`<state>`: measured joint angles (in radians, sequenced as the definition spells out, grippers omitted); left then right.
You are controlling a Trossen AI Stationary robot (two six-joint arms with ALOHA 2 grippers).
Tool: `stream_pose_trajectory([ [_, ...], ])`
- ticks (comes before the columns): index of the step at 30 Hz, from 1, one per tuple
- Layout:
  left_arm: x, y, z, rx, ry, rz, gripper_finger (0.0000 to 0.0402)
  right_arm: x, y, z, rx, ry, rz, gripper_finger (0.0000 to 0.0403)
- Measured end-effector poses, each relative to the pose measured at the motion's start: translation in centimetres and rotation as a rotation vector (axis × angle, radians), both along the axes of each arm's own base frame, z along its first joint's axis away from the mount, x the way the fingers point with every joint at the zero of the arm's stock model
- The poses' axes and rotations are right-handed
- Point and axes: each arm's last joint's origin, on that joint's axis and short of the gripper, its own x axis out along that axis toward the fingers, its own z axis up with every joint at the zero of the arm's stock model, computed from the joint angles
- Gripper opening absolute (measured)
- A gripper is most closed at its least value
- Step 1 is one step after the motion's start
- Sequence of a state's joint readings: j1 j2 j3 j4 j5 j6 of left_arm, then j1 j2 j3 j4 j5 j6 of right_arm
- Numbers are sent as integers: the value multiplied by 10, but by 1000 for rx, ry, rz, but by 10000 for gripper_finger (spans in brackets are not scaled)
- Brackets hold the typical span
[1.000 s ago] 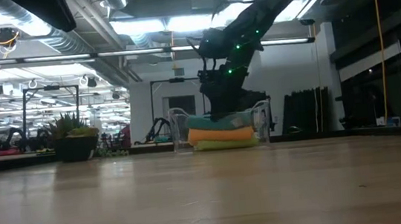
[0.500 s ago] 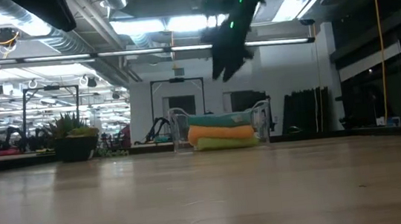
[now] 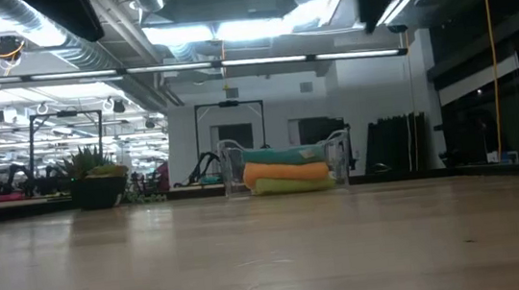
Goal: Fold microfiber towels
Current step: Fold the orange microfiber cloth
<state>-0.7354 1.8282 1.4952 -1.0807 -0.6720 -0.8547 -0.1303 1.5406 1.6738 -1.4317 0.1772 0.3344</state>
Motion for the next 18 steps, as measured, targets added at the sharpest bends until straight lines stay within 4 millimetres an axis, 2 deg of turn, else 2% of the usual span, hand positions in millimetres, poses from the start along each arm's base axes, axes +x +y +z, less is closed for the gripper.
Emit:
stream_pose_trajectory([
  [4,1,1,0,-1,0,5,78,-25,40,-9,-27,-40,-4,245],
  [10,1,1,0,-13,1,5,80,-58,79,-40,9,-29,-75,245],
  [14,1,0,0,-17,-2,5,78,-70,103,-61,35,-12,-119,245],
  [18,2,0,0,-26,-11,7,81,-70,126,-78,48,-7,-103,245],
])
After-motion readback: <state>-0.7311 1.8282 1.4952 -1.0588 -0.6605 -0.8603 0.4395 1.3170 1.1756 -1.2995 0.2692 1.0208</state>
